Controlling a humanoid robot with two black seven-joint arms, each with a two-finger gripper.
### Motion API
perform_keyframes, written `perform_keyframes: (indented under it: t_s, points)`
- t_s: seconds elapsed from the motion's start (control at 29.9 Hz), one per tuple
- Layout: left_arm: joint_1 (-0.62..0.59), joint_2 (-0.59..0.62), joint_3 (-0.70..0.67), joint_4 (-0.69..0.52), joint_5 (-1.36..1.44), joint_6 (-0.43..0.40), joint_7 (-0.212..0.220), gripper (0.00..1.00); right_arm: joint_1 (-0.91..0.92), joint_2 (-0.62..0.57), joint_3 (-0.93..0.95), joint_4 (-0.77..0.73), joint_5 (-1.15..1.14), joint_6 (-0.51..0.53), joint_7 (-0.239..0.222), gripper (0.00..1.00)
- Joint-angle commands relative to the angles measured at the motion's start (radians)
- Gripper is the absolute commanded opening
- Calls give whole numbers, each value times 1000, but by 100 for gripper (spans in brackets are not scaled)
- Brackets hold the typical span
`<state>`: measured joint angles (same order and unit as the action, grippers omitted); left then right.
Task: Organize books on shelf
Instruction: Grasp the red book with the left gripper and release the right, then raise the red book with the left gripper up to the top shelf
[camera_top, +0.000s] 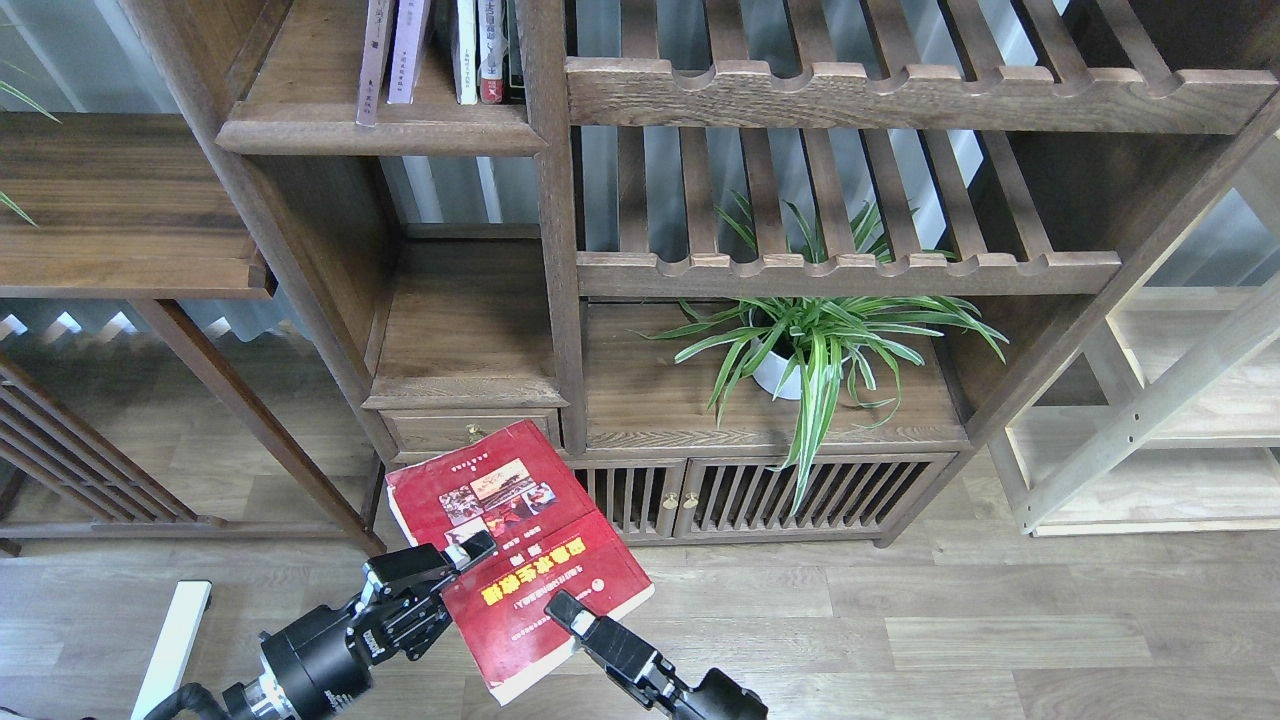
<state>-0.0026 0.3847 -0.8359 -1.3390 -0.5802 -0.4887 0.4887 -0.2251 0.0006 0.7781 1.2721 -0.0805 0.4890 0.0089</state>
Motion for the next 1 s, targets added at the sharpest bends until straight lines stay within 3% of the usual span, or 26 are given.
perform_keyframes:
  t_s: [0.0, 0.07, 0.23, 0.33, 0.43, 0.74, 0.97]
  points:
    - [13, -1, -29, 3, 37, 0, 0, 0, -2, -1, 15, 0, 1, 0, 0, 12]
    - [19, -1, -41, 3, 48, 0, 0, 0, -3, -1, 20, 0, 1, 0, 0, 20]
    - [35, -1, -78, 0, 79, 0, 0, 0, -17, -1, 76, 0, -1, 0, 0, 79]
    - [43, -1, -86, -9, 85, 0, 0, 0, -30, -1, 108, -14, -1, 0, 0, 92]
    - [59, -3, -106, -22, 98, 0, 0, 0, -34, -1, 124, -25, 1, 0, 5, 99]
    - [85, -6, -206, -32, 226, 0, 0, 0, -97, -1, 231, -114, 11, 0, 11, 99]
    - [116, -13, -399, -54, 478, 0, 0, 0, -82, -1, 300, -161, 62, 0, 6, 99]
